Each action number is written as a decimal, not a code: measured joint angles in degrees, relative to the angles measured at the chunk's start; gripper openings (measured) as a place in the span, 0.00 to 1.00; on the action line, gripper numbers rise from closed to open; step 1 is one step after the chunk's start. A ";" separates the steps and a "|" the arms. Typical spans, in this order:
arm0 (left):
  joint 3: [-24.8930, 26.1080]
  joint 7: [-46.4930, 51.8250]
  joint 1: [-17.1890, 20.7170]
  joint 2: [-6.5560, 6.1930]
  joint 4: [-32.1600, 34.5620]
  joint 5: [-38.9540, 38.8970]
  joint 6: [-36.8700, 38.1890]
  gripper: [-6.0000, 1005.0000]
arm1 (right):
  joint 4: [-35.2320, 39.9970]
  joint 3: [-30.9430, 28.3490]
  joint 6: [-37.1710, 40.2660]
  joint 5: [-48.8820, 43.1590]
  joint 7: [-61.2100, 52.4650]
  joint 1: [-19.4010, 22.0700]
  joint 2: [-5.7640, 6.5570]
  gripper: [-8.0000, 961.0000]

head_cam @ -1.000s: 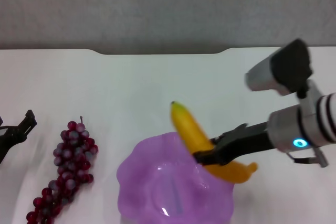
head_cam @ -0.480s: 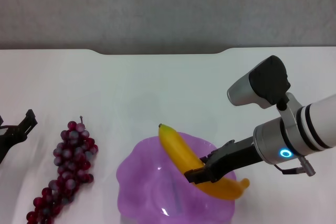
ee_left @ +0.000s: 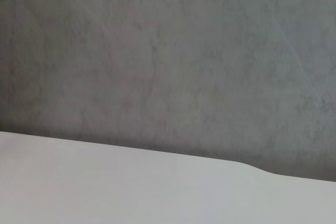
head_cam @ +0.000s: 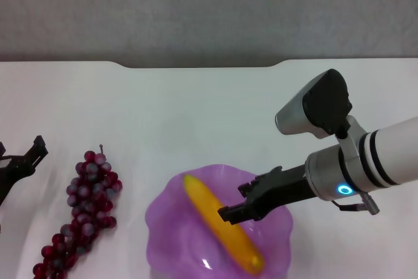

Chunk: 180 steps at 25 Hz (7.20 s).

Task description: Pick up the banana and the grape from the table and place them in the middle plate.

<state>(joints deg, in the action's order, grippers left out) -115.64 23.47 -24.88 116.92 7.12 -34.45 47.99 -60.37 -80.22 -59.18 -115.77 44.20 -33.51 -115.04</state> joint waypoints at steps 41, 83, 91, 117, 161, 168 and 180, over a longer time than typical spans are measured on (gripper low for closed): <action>-0.25 0.28 0.13 0.35 0.15 0.27 0.08 0.89 | 29.70 44.59 115.79 0.01 -22.07 13.84 -0.04 0.92; 19.50 -39.02 15.92 -1.37 78.18 6.85 -93.19 0.89 | 39.69 46.12 97.57 -0.07 -39.85 6.78 0.01 0.92; 30.59 -51.58 13.68 -0.27 77.27 -1.70 -106.39 0.89 | 39.65 46.19 96.84 -0.06 -39.88 6.26 -0.10 0.92; 32.03 -54.37 10.90 -0.38 60.19 -8.69 -99.68 0.89 | 40.32 46.10 97.42 -0.06 -39.90 6.20 0.00 0.92; 34.26 -57.73 7.98 -0.29 51.13 -12.01 -92.21 0.32 | 40.12 46.22 97.41 -1.45 -39.90 5.67 -0.01 0.92; 34.26 -57.74 7.99 -0.29 51.22 -12.11 -91.83 0.30 | 40.23 46.20 97.41 -1.47 -39.90 5.64 -0.01 0.92; 35.73 -62.50 8.94 -0.31 51.25 -18.39 -91.74 0.27 | 40.40 46.29 97.41 -1.47 -39.90 5.74 -0.01 0.92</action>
<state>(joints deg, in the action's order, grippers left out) -79.91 -39.04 -15.93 116.61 58.36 -52.84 -43.75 -19.97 -33.93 38.23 -117.25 4.30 -27.76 -115.05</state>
